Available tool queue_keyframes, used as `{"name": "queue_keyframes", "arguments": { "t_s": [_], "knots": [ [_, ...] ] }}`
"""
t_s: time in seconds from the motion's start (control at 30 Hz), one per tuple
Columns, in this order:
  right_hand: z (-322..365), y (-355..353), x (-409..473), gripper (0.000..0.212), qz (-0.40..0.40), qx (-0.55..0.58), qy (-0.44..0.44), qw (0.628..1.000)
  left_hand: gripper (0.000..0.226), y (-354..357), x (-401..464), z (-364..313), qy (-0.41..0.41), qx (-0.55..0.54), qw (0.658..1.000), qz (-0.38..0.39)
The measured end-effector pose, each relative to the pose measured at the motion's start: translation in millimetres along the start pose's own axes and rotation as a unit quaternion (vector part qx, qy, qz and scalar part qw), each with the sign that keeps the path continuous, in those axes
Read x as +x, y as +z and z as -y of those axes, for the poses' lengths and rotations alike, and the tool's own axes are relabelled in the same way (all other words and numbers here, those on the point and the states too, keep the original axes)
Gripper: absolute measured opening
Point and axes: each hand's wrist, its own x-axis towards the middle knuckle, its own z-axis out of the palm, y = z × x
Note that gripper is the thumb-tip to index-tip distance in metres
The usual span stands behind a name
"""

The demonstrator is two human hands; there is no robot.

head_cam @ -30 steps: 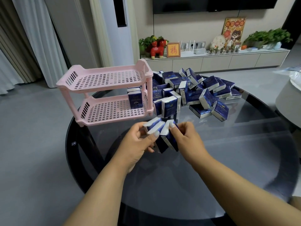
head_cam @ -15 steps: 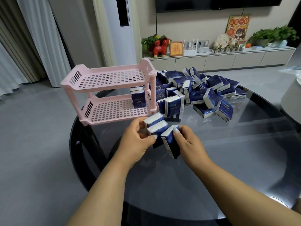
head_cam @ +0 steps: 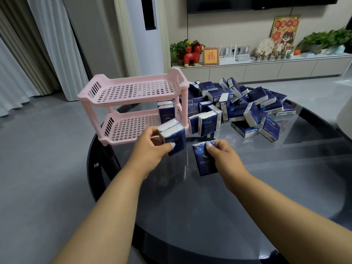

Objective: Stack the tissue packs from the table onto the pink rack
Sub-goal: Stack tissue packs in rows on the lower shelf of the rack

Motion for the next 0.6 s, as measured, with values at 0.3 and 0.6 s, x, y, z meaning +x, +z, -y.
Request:
{"name": "queue_keyframes", "arguments": {
  "t_s": [0.3,0.6],
  "knots": [
    [-7.2,11.4,7.1,0.011,-0.043,-0.121,-0.114,0.985,0.047,-29.8,66.3,-14.6,0.036,0.120,0.992,-0.010],
    [-9.1,11.3,13.4,0.009,-0.039,-0.086,-0.110,0.989,0.046,-14.4,102.1,3.4,0.034,0.169,0.983,0.068]
  ]
}}
